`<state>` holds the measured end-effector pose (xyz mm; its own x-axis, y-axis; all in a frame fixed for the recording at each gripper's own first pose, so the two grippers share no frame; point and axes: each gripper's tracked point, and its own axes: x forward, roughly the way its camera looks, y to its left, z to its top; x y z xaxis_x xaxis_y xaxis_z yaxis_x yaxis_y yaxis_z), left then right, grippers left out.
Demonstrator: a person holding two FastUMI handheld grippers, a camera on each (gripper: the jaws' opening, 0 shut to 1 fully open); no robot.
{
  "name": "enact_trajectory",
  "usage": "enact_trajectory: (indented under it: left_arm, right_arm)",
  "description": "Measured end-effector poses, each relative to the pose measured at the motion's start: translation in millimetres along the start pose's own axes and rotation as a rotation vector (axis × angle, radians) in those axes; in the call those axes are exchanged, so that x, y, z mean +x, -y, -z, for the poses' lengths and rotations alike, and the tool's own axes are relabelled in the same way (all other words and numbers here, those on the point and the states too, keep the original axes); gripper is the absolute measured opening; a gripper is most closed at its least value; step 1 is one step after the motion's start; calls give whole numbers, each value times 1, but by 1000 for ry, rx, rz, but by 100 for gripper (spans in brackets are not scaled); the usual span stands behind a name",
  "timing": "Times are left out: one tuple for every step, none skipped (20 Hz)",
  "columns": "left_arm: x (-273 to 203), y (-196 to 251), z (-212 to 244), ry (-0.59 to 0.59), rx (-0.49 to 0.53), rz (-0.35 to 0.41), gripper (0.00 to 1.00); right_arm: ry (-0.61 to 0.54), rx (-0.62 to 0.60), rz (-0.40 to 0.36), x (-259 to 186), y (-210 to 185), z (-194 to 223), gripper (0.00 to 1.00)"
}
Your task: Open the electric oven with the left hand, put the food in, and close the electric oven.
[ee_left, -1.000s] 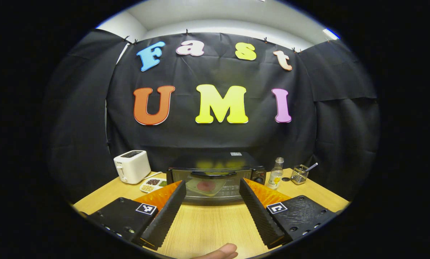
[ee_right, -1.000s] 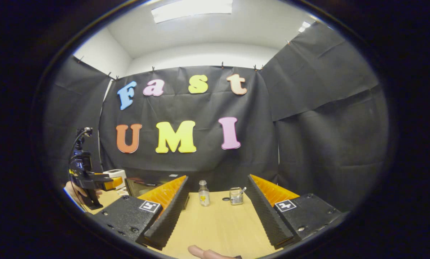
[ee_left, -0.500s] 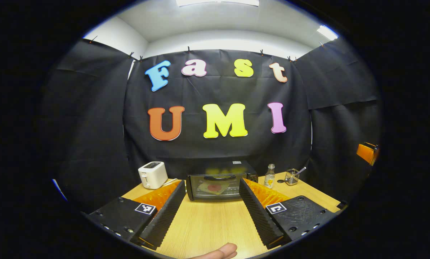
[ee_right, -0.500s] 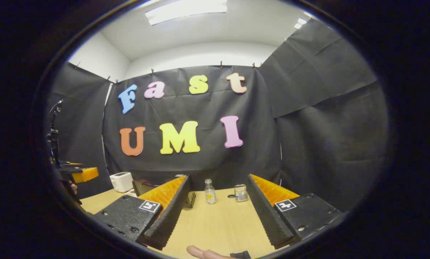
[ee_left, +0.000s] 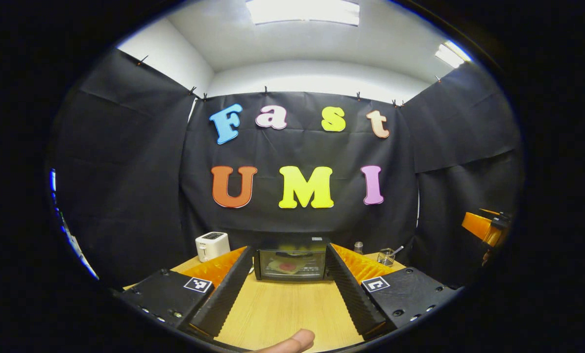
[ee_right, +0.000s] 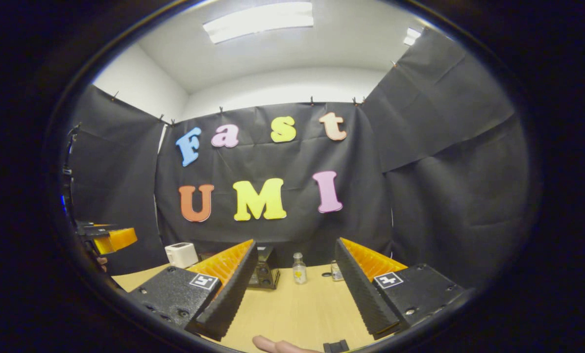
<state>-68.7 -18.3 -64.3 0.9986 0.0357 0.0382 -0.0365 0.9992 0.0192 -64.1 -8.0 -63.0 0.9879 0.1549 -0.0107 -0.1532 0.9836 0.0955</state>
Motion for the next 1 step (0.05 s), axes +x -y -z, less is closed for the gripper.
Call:
enact_trajectory:
  left_arm:
    - [-6,3,4,-9,17,12,95]
  right_arm:
    - [7,-8,-5,-3,-1,-2,96]
